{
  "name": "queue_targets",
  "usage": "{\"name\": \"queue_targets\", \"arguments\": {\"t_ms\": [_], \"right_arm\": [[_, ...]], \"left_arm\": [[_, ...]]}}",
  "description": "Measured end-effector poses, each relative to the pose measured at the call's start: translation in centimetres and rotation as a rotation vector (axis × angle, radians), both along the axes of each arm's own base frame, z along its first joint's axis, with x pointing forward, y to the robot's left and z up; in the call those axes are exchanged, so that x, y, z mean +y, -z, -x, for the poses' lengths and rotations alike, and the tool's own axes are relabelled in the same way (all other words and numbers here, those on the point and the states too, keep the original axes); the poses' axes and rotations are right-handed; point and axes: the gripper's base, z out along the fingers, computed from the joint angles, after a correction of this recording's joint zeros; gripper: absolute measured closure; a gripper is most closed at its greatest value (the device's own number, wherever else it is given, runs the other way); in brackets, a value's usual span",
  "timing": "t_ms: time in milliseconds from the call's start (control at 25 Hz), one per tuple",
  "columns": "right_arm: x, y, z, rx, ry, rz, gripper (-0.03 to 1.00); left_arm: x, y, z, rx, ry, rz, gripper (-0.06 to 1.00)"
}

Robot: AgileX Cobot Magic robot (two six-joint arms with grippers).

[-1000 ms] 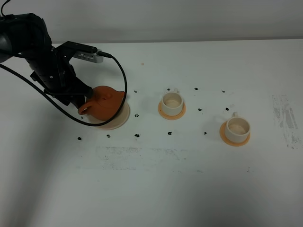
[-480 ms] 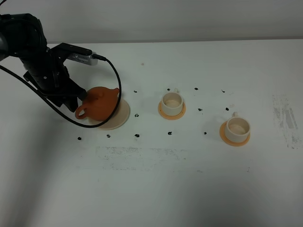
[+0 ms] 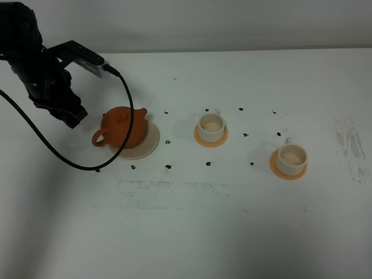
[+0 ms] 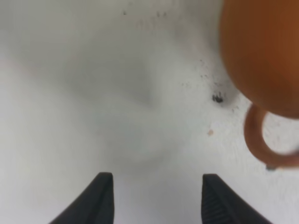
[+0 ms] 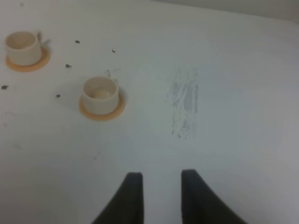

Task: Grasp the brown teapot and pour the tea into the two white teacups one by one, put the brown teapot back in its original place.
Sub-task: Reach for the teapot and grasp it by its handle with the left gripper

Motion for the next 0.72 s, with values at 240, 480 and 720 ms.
{"name": "queue_targets", "arguments": {"t_ms": [240,480,720], "right_arm": [[0.0,0.0,0.0,0.000,0.000,0.000,0.74],[0.0,0.0,0.0,0.000,0.000,0.000,0.75],[0.0,0.0,0.0,0.000,0.000,0.000,0.75]], "left_arm": [[-1.9,-3.5,2.5,-0.106,0.103,-0.008,0.49],[-4.4,-4.5,5.5,-0.133,0.220,-0.009,0.49],[-5.5,-3.1,5.9,-0.153,0.281,-0.049,0.49]]}}
